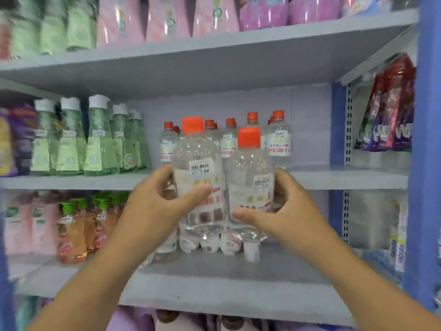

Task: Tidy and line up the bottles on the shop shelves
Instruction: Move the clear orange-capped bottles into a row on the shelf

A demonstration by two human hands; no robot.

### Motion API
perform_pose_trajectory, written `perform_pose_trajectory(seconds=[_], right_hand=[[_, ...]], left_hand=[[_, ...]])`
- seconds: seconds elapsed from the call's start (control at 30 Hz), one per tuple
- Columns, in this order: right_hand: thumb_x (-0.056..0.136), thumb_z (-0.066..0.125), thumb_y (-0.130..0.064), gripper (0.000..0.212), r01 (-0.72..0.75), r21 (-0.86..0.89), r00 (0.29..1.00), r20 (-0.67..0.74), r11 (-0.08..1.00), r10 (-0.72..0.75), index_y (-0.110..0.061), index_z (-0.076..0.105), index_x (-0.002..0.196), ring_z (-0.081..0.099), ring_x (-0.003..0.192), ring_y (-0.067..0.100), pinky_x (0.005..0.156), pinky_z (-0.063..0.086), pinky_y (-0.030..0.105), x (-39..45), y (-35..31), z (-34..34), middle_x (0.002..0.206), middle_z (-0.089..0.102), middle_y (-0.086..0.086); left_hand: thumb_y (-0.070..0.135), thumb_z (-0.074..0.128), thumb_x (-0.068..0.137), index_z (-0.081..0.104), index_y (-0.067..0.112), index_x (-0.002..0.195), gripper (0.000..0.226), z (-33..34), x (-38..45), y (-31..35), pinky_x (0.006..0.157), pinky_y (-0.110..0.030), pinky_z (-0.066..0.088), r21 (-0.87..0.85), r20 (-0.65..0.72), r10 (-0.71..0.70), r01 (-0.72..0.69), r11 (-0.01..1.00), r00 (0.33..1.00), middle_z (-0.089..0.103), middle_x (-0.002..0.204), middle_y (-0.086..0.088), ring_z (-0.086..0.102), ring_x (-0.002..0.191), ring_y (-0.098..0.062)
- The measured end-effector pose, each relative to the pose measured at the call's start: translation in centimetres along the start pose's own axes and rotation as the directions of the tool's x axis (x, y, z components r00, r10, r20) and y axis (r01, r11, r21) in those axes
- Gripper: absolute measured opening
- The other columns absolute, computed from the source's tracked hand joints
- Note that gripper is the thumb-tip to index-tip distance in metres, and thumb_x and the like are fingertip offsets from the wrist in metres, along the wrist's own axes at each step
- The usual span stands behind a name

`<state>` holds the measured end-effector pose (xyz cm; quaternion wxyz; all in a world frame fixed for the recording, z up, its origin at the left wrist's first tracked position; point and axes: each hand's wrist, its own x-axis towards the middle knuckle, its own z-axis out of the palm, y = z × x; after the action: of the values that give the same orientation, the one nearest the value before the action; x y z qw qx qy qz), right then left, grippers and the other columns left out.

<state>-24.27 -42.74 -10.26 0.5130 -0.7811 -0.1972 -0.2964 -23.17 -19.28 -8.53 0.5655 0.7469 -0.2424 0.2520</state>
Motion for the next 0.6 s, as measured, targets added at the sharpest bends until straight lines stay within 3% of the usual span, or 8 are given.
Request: perform_pose_trajectory(seconds=[0.13,0.27,0.43,0.5,0.6], right_hand=[[0.054,0.091,-0.061,0.068,0.023,-0.027,0.994,-0.106,0.999,-0.026,-0.045,0.061,0.113,0.07,0.087,-0.01,0.063,0.053,0.007,5.8,-3.1,0.3,0.099,0.073,-0.03],[0.057,0.092,-0.056,0.061,-0.066,-0.119,0.983,-0.178,0.991,0.044,-0.034,0.067,0.108,0.071,0.084,-0.004,0.071,0.055,0.02,10.9,-2.7,2.2,0.096,0.076,-0.019],[0.068,0.093,-0.044,0.043,-0.171,-0.211,0.964,-0.238,0.962,0.119,-0.03,0.07,0.1,0.071,0.082,0.001,0.068,0.055,0.021,14.5,-0.7,5.5,0.091,0.075,-0.015],[0.068,0.092,-0.046,0.042,-0.202,-0.301,0.958,-0.259,0.932,0.124,-0.032,0.067,0.099,0.069,0.079,-0.001,0.068,0.057,0.022,15.4,-0.2,6.5,0.09,0.074,-0.015],[0.068,0.089,-0.055,0.061,-0.213,-0.49,0.96,-0.267,0.845,0.087,-0.031,0.06,0.116,0.07,0.097,0.01,0.084,0.061,0.037,16.5,0.2,7.7,0.107,0.071,-0.01]], left_hand=[[0.08,0.075,0.063,0.069,0.042,0.113,0.064,-2.4,6.3,2.1,0.073,-0.028,0.058,0.103,-0.057,0.091,-0.084,0.991,0.994,0.077,0.102,0.024,0.074,0.087,0.002],[0.062,0.083,0.074,0.07,0.033,0.11,0.048,-3.4,13.7,-0.2,0.081,-0.044,0.062,0.09,-0.061,0.027,-0.021,0.996,0.998,0.077,0.103,0.012,0.076,0.094,-0.016],[0.054,0.087,0.075,0.064,0.034,0.102,0.041,-3.4,20.1,-5.4,0.059,-0.026,0.053,0.094,0.097,-0.096,0.087,0.992,0.991,0.073,0.1,0.013,0.072,0.081,-0.01],[0.059,0.086,0.073,0.065,0.036,0.097,0.039,-3.5,21.7,-7.6,0.061,-0.026,0.055,0.142,0.176,-0.125,0.1,0.985,0.976,0.074,0.095,0.015,0.072,0.083,-0.009],[0.075,0.08,0.065,0.068,0.036,0.114,0.064,-3.8,23.7,-10.0,0.069,-0.031,0.062,0.199,0.288,-0.155,0.1,0.975,0.945,0.078,0.098,0.014,0.076,0.085,-0.01]])
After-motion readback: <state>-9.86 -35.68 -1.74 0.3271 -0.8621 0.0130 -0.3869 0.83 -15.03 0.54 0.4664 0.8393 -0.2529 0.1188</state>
